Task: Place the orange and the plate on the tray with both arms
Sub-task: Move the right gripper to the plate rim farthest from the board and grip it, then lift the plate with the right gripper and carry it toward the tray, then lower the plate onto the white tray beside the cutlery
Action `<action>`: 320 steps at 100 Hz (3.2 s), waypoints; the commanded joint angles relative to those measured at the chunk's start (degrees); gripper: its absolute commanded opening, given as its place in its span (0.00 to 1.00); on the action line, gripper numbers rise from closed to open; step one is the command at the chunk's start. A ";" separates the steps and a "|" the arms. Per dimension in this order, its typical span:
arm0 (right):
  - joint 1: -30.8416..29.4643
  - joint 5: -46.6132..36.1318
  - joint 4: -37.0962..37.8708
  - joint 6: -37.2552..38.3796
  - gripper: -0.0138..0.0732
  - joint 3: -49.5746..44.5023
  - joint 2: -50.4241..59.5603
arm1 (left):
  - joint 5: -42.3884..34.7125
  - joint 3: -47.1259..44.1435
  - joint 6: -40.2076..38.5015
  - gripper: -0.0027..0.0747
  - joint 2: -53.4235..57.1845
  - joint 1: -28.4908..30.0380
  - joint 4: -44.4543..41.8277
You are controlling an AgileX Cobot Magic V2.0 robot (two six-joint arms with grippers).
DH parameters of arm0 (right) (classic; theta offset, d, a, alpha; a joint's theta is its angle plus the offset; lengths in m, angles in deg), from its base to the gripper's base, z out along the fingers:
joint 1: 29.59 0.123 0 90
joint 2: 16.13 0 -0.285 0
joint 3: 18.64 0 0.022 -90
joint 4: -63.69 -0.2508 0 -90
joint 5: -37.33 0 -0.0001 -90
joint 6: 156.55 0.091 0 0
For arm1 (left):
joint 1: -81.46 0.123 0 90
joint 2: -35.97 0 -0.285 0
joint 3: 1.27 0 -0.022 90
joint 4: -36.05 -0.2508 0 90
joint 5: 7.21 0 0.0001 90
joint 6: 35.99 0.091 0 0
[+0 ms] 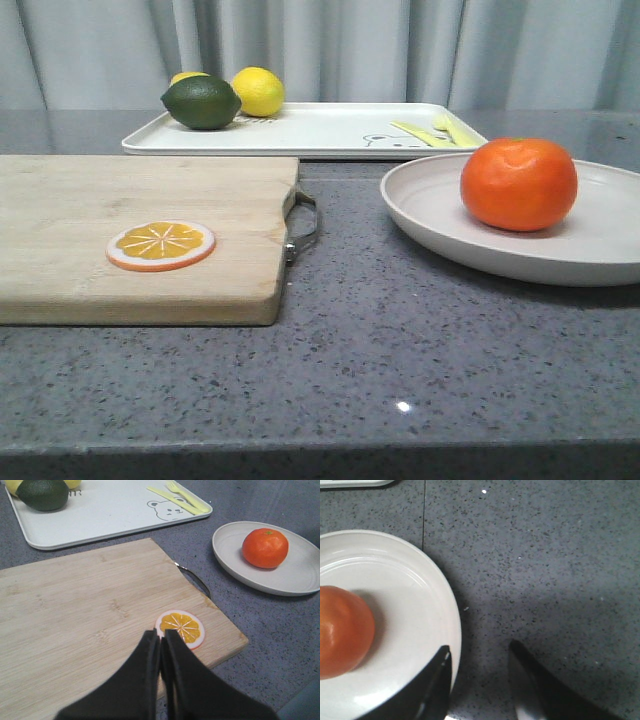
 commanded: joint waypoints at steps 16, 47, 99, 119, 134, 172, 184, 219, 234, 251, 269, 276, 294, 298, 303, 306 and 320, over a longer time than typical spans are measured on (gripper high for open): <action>0.06 5.46 -3.63 -0.87 0.62 9.79 -7.37 | -4.57 0.68 -0.70 0.01 0.33 0.13 0.58; 0.06 10.73 -6.54 -1.81 0.62 15.06 -16.18 | -4.57 0.68 -0.70 0.01 0.33 0.13 0.58; 0.06 12.31 -7.11 -1.83 0.50 15.51 -23.22 | -4.57 0.68 -0.70 0.01 0.33 0.13 0.58; 0.06 12.25 -7.11 -1.83 0.27 15.51 -23.30 | -4.57 0.68 -0.70 0.01 0.33 0.13 0.58; 0.01 12.25 -7.11 -1.83 0.14 15.51 -23.30 | -4.57 0.68 -0.70 0.01 0.33 0.13 0.58; -0.03 12.02 -11.79 -1.83 0.08 17.78 -22.51 | -4.65 0.68 -0.70 0.01 0.33 0.13 0.58; -0.03 11.91 -14.19 -2.39 0.08 21.21 -22.33 | -4.65 0.68 -0.70 0.01 0.33 0.13 0.58; 0.11 15.32 -20.21 -5.73 0.08 38.61 -31.96 | -4.83 0.68 -0.70 0.01 0.33 0.13 0.58; 0.48 17.98 -21.88 -5.81 0.08 47.95 -39.00 | -4.83 0.68 -0.70 0.01 0.33 0.13 0.58; 1.96 20.81 -23.13 -5.81 0.08 59.75 -46.85 | -4.91 0.68 -0.70 0.01 0.22 0.13 0.58; 3.66 22.94 -23.68 -5.76 0.08 71.68 -54.92 | -5.42 0.68 -0.70 0.01 0.22 0.13 0.58; 3.95 24.14 -23.98 -5.76 0.08 76.47 -57.70 | -5.98 0.68 -0.70 0.01 0.22 0.13 0.58; 4.03 26.84 -24.74 -5.69 0.08 86.77 -64.63 | -6.69 0.68 -0.70 0.01 0.22 0.13 0.58; 4.03 26.71 -25.14 -5.69 0.08 88.27 -65.76 | -6.69 0.68 -0.70 0.01 0.22 0.13 0.58; 4.03 26.21 -25.94 -5.69 0.08 89.78 -66.94 | -6.69 0.68 -0.70 0.01 0.22 0.13 0.58; 4.03 25.78 -26.34 -5.69 0.08 90.44 -67.61 | -6.69 0.68 -0.70 0.01 0.22 0.13 0.58; 4.03 23.73 -28.19 -5.69 0.08 92.74 -69.98 | -6.69 0.68 -0.70 0.01 0.22 0.13 0.58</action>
